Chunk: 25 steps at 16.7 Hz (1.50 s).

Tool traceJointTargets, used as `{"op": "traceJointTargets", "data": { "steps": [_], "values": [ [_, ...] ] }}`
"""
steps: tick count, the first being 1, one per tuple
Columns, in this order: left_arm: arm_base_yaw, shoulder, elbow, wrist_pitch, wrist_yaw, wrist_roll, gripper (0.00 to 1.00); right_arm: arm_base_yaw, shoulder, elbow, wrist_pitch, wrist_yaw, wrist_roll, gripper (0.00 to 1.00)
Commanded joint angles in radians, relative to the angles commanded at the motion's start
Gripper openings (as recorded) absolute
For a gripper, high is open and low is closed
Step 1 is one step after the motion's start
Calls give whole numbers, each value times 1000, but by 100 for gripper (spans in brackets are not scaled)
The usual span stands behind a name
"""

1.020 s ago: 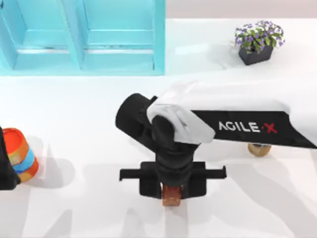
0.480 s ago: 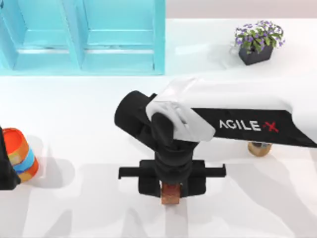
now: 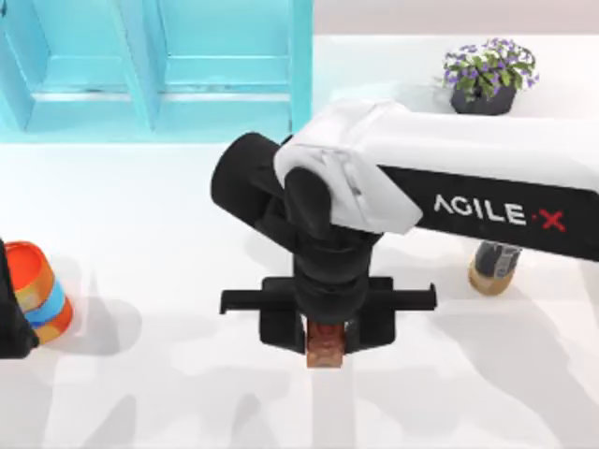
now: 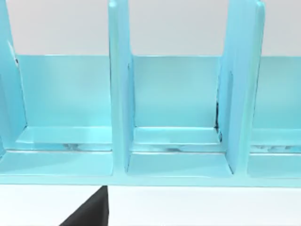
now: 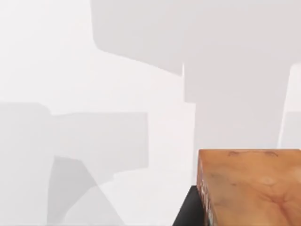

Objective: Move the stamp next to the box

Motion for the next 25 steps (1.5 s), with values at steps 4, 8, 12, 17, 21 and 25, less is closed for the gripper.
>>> {"op": "traceJointTargets", "data": {
  "steps": [4, 8, 12, 17, 21, 25],
  "values": [
    [0, 0, 0, 0, 0, 0, 100, -36, -2, 34, 16, -19, -35, 0],
    [0, 0, 0, 0, 0, 0, 100, -210, -5, 186, 24, -70, -223, 0],
    [0, 0, 0, 0, 0, 0, 100, -481, 10, 307, -106, -75, -503, 0],
    [0, 0, 0, 0, 0, 0, 100, -764, -3, 345, -313, -21, -767, 0],
    [0, 0, 0, 0, 0, 0, 100, -822, -14, 346, -361, -1, -826, 0],
    [0, 0, 0, 0, 0, 0, 100, -821, -10, 345, -357, 1, -822, 0]
  ]
}}
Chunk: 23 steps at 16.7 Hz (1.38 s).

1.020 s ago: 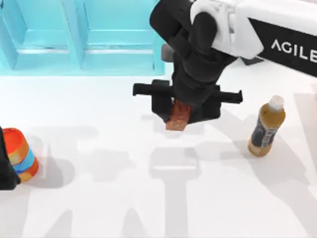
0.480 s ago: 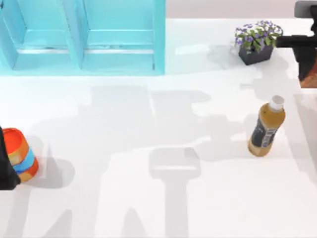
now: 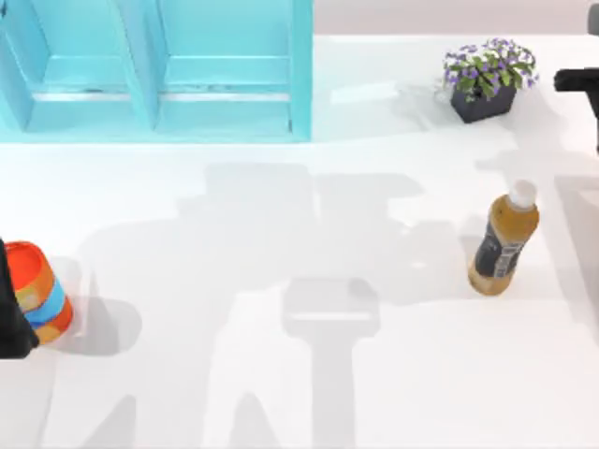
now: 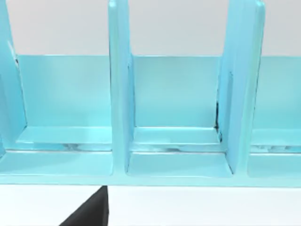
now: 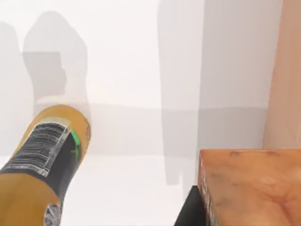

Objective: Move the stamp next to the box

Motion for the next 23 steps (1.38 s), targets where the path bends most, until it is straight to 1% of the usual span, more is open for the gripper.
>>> {"op": "traceJointTargets", "data": {
  "steps": [3, 7, 12, 17, 23],
  "values": [
    [0, 0, 0, 0, 0, 0, 100, -40, -17, -21, 65, 34, 33, 0],
    [0, 0, 0, 0, 0, 0, 100, -72, -31, -112, 201, 62, 62, 0],
    [0, 0, 0, 0, 0, 0, 100, -7, -8, -238, 250, 8, 10, 0],
    [0, 0, 0, 0, 0, 0, 100, 2, -2, -253, 252, -2, 0, 0],
    [0, 0, 0, 0, 0, 0, 100, 2, -2, -253, 252, -2, 0, 45]
  ]
}}
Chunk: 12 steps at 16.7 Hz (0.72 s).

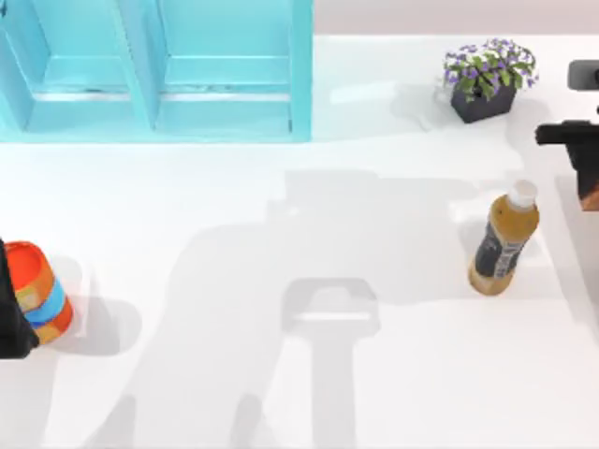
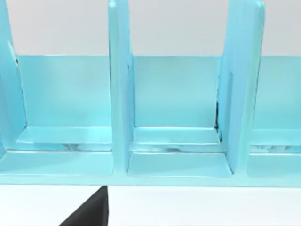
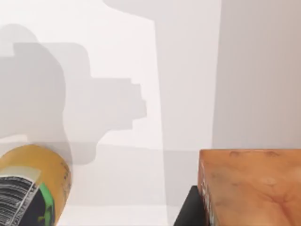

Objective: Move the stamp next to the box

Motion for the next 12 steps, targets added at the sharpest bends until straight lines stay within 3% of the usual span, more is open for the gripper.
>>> {"op": "traceJointTargets", "data": {
  "steps": [7, 12],
  "values": [
    [0, 0, 0, 0, 0, 0, 100, 0, 0, 0, 0, 0, 0, 98],
    [0, 0, 0, 0, 0, 0, 100, 0, 0, 0, 0, 0, 0, 100]
  ]
}}
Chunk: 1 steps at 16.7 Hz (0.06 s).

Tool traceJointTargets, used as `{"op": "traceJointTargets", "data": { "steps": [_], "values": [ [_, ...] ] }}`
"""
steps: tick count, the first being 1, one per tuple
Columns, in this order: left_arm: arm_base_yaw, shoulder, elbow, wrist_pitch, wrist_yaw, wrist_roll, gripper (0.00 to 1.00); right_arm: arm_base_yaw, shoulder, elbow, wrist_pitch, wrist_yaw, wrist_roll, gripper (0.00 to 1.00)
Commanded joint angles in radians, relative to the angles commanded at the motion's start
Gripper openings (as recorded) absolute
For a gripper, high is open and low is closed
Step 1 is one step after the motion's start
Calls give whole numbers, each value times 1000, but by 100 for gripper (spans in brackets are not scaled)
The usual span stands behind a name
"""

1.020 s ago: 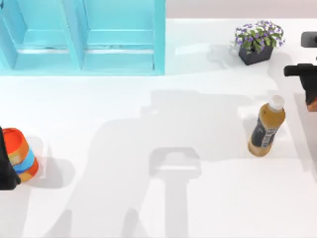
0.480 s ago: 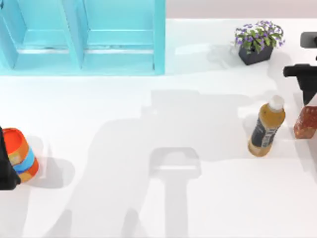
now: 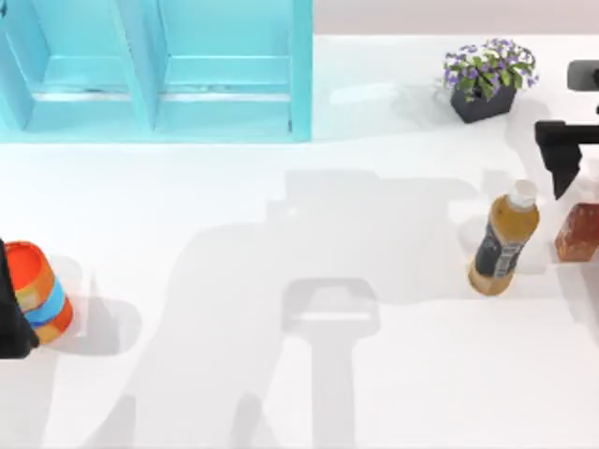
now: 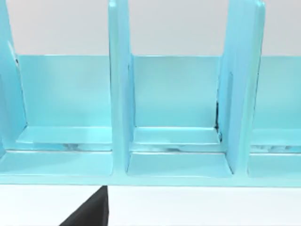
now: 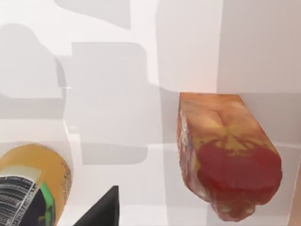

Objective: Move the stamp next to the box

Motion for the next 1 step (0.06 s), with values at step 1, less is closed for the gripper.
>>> {"op": "traceJointTargets", "data": {
  "steps": [1],
  "values": [
    [0, 0, 0, 0, 0, 0, 100, 0, 0, 0, 0, 0, 0, 100]
  ]
}}
